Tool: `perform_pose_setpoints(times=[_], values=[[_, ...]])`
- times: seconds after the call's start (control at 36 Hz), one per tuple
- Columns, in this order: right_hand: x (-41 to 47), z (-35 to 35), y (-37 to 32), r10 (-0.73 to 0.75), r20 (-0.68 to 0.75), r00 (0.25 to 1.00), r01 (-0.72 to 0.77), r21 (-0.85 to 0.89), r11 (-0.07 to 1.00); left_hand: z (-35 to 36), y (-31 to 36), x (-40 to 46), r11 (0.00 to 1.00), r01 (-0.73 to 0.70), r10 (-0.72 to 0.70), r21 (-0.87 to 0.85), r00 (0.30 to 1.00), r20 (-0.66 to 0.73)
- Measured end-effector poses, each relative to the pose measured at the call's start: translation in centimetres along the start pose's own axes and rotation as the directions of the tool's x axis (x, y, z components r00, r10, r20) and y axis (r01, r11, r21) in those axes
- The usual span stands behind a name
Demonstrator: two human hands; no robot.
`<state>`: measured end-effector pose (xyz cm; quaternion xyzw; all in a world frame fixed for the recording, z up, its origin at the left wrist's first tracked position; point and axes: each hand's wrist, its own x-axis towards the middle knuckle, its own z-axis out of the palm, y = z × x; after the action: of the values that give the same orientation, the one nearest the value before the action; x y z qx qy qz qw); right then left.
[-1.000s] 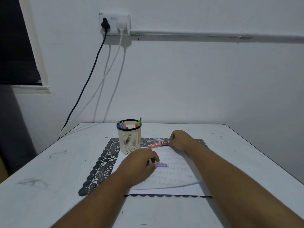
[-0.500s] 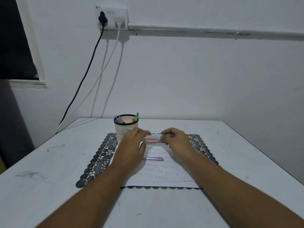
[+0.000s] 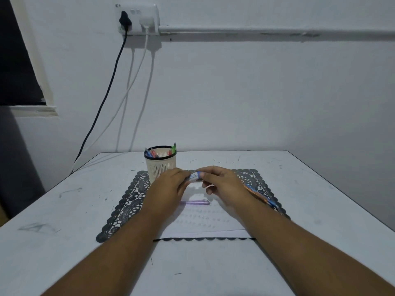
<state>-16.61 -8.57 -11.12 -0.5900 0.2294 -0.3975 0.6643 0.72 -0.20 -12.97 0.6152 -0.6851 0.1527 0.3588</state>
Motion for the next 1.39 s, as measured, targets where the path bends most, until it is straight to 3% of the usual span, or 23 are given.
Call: perform_pose_setpoints(times=[0.17,0.33,0.56,0.67,0.75,0.81,0.86,0.94,1.03,1.17,1.39], values=[[-0.4,0.3,0.0,0.155,0.049,0.987,-0.163,0.24,0.957,0.1,-0.2,-0.1,0.997,-0.079,0.078,-0.002,0.994,-0.081],[-0.1,0.4,0.3,0.22,0.006,0.976,-0.21,0.319,0.924,-0.1,0.3,0.0,0.992,-0.128,0.129,0.017,0.987,-0.095],[-0.3,0.0,-0.3,0.154,-0.001,0.988,-0.151,0.2,0.968,0.1,0.2,0.1,0.993,-0.081,0.092,0.086,0.986,-0.138],[-0.4,-0.1,-0.2,0.185,-0.065,0.981,-0.178,0.1,0.979,-0.2,0.2,-0.2,0.991,-0.067,0.077,0.119,0.994,-0.084],[-0.3,0.0,-0.3,0.223,-0.082,0.971,-0.211,0.134,0.968,-0.6,0.6,-0.2,0.995,-0.014,0.017,0.104,0.999,-0.029],[-0.2,0.1,-0.4,0.265,-0.074,0.961,-0.247,0.19,0.95,-0.7,0.6,-0.2,0.998,0.047,-0.046,0.045,0.999,-0.015],[-0.2,0.0,-0.4,0.303,-0.063,0.951,-0.283,0.221,0.933,-0.8,0.8,-0.3,0.983,0.121,-0.123,-0.137,0.992,-0.007],[-0.2,-0.1,-0.5,0.356,-0.045,0.933,-0.336,0.236,0.912,-1.3,1.4,-0.3,0.826,0.268,-0.268,-0.496,0.961,0.073],[-0.1,0.0,-0.4,0.393,-0.015,0.919,-0.376,0.26,0.889,-1.7,2.1,-0.2,0.682,0.312,-0.351,-0.662,0.933,0.078],[-0.1,0.2,0.1,0.418,0.038,0.908,-0.413,0.251,0.875,-1.6,2.6,0.2,0.559,0.276,-0.344,-0.782,0.935,0.084],[0.1,0.2,0.3,0.447,0.05,0.893,-0.435,0.348,0.831,-1.4,2.6,0.1,0.557,0.256,-0.314,-0.79,0.946,0.085]])
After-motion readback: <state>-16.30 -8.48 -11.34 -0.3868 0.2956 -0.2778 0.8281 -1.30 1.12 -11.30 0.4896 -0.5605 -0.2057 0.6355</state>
